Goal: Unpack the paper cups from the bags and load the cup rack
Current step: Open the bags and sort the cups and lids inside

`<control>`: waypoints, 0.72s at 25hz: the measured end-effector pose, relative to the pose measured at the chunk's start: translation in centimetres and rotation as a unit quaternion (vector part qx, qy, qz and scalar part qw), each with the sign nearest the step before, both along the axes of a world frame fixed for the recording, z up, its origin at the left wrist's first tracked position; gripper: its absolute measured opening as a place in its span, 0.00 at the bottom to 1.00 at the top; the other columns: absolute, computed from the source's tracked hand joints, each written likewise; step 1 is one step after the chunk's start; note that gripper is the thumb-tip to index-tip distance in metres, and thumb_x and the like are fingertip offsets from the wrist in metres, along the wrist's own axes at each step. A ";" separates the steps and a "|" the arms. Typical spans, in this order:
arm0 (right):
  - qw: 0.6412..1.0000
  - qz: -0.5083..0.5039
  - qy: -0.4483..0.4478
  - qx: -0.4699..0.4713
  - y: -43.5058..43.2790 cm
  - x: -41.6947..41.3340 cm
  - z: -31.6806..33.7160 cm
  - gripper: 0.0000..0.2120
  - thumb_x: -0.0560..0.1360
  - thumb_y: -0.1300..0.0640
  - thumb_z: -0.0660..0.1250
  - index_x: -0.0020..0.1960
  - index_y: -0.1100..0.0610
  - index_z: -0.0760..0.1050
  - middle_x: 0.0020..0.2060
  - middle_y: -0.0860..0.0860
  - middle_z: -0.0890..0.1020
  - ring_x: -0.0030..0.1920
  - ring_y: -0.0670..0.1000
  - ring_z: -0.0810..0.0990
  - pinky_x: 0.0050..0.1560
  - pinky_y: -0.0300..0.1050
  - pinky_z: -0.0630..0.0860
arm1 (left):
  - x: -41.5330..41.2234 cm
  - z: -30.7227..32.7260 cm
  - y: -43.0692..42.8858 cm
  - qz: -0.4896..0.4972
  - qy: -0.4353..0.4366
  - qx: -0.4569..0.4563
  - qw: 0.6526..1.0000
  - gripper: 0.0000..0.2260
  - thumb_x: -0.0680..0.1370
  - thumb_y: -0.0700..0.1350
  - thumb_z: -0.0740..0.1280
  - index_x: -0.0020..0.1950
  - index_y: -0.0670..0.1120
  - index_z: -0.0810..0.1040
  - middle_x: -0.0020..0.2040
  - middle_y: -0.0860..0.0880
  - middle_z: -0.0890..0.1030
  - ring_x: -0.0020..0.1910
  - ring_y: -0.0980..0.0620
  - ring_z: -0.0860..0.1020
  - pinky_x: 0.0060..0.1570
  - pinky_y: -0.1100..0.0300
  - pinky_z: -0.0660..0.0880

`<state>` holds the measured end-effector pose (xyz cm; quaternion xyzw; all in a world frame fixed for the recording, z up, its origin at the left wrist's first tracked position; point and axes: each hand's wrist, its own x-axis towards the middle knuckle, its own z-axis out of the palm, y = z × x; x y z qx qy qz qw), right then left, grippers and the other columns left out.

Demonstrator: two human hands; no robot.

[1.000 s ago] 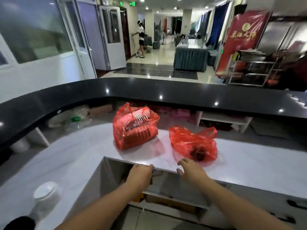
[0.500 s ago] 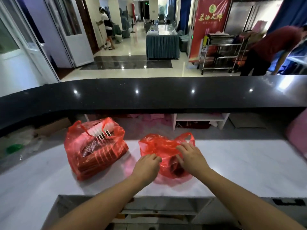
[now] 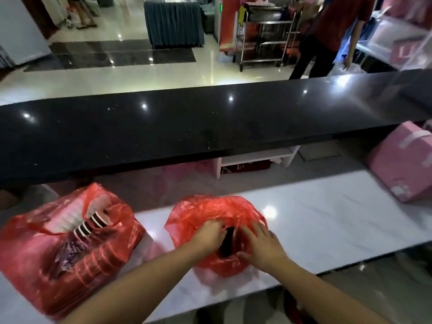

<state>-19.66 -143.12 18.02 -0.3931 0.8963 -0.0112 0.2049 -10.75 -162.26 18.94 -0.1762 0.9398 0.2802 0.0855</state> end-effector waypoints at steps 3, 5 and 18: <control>0.999 0.013 -0.032 -0.002 0.3 0.1 -1.5 0.45 0.73 0.34 0.65 0.80 0.42 0.44 0.81 0.49 0.49 0.80 0.56 0.49 0.74 0.58 0.62 | -1.0 -2.0 0.5 0.014 -0.083 0.042 0.996 0.14 0.79 0.48 0.66 0.61 0.42 0.79 0.58 0.41 0.83 0.57 0.41 0.80 0.55 0.54 0.75; 0.998 0.014 -0.061 -0.008 0.6 -0.4 -2.4 0.45 0.75 0.38 0.66 0.81 0.46 0.44 0.81 0.50 0.49 0.80 0.55 0.51 0.74 0.54 0.64 | -1.4 -2.5 0.8 0.056 -0.121 0.075 0.988 0.15 0.78 0.51 0.68 0.60 0.42 0.80 0.56 0.42 0.84 0.53 0.43 0.81 0.49 0.56 0.75; 0.993 0.117 -0.005 0.002 0.0 -6.0 -0.6 0.37 0.76 0.41 0.63 0.80 0.52 0.55 0.75 0.52 0.66 0.73 0.57 0.66 0.67 0.55 0.67 | -3.7 -0.2 1.9 0.252 -0.113 0.189 0.942 0.25 0.60 0.53 0.78 0.53 0.43 0.83 0.49 0.44 0.85 0.47 0.47 0.83 0.49 0.55 0.81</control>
